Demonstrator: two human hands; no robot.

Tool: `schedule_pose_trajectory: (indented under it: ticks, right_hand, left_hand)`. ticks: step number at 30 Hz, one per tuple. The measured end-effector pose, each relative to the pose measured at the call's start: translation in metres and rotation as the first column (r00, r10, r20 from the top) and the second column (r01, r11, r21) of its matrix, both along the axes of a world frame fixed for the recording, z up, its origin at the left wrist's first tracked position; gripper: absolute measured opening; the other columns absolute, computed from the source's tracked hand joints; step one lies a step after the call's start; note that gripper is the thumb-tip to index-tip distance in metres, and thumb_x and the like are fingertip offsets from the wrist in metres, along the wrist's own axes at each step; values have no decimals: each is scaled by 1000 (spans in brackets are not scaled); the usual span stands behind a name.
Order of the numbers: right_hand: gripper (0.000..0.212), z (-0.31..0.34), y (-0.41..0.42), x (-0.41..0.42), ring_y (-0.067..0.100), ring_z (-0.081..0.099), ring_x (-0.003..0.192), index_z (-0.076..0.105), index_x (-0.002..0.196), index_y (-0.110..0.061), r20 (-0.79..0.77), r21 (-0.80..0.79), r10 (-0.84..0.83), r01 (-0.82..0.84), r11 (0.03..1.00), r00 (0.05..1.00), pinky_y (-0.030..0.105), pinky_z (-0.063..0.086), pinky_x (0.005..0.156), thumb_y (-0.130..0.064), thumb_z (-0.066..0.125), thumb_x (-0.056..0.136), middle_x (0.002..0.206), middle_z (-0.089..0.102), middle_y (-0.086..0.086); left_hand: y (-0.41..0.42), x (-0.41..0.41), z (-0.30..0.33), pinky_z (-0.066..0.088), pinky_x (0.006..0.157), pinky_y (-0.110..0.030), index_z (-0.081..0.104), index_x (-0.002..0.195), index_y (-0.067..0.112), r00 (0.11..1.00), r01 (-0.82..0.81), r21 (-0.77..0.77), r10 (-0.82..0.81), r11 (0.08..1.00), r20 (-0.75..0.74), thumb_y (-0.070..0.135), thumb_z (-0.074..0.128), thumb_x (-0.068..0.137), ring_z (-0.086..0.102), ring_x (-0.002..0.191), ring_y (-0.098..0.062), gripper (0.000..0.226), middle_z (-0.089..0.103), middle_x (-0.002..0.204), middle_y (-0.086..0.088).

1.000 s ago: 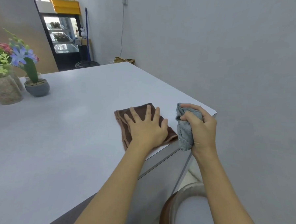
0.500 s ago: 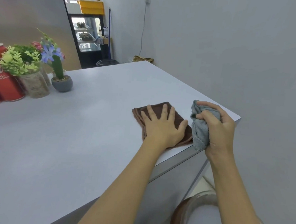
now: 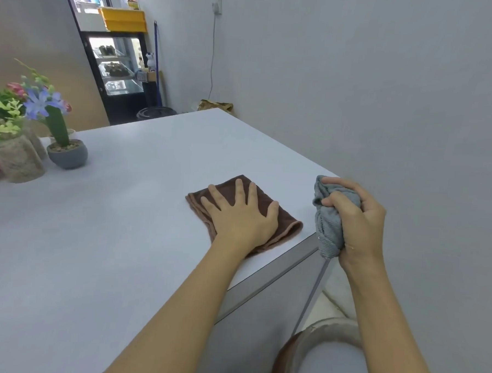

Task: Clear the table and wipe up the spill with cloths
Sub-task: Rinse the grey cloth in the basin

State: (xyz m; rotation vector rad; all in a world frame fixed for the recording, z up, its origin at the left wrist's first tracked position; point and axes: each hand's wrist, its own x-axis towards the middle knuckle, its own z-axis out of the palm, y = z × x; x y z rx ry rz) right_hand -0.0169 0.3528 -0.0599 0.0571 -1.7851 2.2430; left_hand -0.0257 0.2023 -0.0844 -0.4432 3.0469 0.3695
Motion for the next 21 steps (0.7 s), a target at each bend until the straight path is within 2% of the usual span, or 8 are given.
schedule_pose_trajectory:
  ticks: [6, 11, 15, 18, 21]
  right_hand:
    - [25, -3, 12, -6, 14, 61, 74, 73, 76, -18, 21, 30, -32, 31, 999, 999, 26, 50, 62, -7, 58, 60, 77, 68, -5]
    - [25, -6, 18, -6, 17, 62, 75, 74, 75, -20, 28, 31, -50, 50, 998, 998, 28, 50, 63, -6, 58, 60, 78, 68, -3]
    - [25, -9, 24, 1, 10, 62, 66, 73, 78, -14, 10, 38, -51, 51, 998, 999, 23, 50, 58, 4, 59, 67, 77, 67, -2]
    - [29, -16, 34, 8, 7, 60, 62, 72, 80, -12, 19, 44, -69, 68, 997, 997, 20, 49, 55, 11, 56, 74, 76, 65, -2]
    - [28, -31, 54, 19, 8, 59, 64, 72, 81, -14, 44, 60, -105, 103, 993, 993, 21, 49, 57, 9, 57, 75, 73, 66, -4]
  left_hand:
    - [18, -32, 1, -15, 108, -61, 1, 151, 27, 998, 16, 5, -15, 1000, -60, 61, 14, 91, -19, 138, -48, 70, -6, 159, 3]
    - [15, -35, -1, -16, 109, -58, 2, 151, 28, 999, 26, 19, -25, 999, -43, 63, 14, 91, -19, 139, -45, 71, -5, 159, 3]
    - [28, -24, 9, -12, 112, -53, 6, 152, 14, 998, 32, -2, -32, 999, -53, 56, 11, 96, -10, 143, -40, 70, 1, 158, -12]
    - [56, -8, 10, 5, 116, -46, 19, 147, 2, 954, 185, -11, -183, 983, -238, 46, 11, 98, 7, 144, -34, 67, 22, 153, -20]
    - [84, 15, 3, 19, 114, -40, 31, 141, -4, 821, 448, 67, -380, 892, -426, 46, 1, 88, 22, 140, -36, 79, 39, 144, -20]
